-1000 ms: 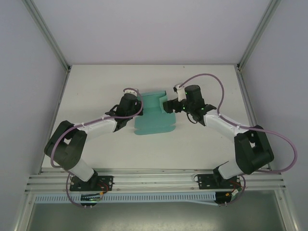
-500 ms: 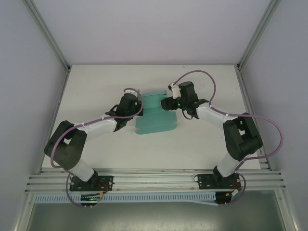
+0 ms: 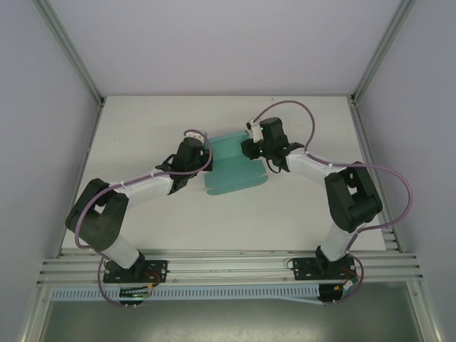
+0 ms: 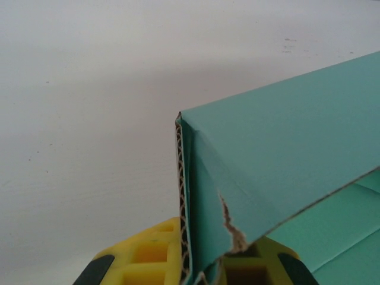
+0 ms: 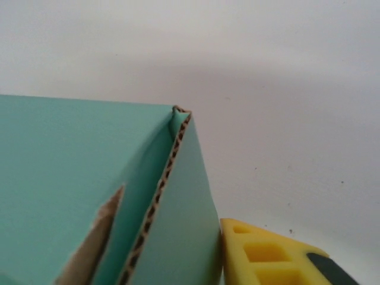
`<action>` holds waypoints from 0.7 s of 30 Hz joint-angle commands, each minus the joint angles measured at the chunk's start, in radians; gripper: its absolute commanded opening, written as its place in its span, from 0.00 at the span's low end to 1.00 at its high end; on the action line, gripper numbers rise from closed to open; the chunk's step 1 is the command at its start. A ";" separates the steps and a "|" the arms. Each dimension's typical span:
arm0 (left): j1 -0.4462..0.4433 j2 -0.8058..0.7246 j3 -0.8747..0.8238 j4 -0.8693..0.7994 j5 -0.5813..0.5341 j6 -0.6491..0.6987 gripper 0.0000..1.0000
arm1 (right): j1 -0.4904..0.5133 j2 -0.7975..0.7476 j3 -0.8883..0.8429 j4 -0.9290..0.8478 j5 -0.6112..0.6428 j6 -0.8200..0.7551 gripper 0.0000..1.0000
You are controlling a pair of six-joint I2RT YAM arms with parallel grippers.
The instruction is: Assemble paper box
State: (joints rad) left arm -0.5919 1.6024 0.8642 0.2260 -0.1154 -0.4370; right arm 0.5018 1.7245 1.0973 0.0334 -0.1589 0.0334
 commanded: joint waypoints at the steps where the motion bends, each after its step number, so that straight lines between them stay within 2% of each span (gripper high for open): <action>1: -0.002 -0.016 0.028 -0.013 0.010 0.006 0.00 | 0.003 0.024 0.041 -0.046 0.139 0.011 0.10; 5: -0.003 -0.011 0.050 -0.043 -0.011 -0.013 0.00 | 0.046 0.043 0.066 -0.106 0.345 -0.018 0.03; 8: -0.014 -0.002 0.086 -0.093 -0.062 -0.029 0.00 | 0.075 0.075 0.107 -0.187 0.573 0.009 0.00; 12: -0.020 0.001 0.107 -0.139 -0.118 -0.060 0.00 | 0.085 0.129 0.198 -0.396 0.910 0.223 0.00; 14: -0.020 -0.002 0.101 -0.138 -0.110 -0.077 0.00 | 0.086 0.156 0.229 -0.485 1.015 0.335 0.00; 15: -0.021 -0.003 0.098 -0.133 -0.101 -0.082 0.00 | 0.083 0.170 0.250 -0.547 1.038 0.425 0.00; 17: -0.022 0.001 0.098 -0.131 -0.090 -0.091 0.00 | 0.079 0.175 0.265 -0.575 0.998 0.495 0.00; 21: -0.023 0.001 0.100 -0.141 -0.095 -0.093 0.00 | 0.082 0.155 0.248 -0.528 0.954 0.510 0.00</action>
State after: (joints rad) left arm -0.6338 1.6318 0.9554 0.1360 -0.1352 -0.4801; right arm 0.6754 1.8553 1.3594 -0.3714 0.5274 0.3820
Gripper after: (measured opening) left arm 0.069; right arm 0.092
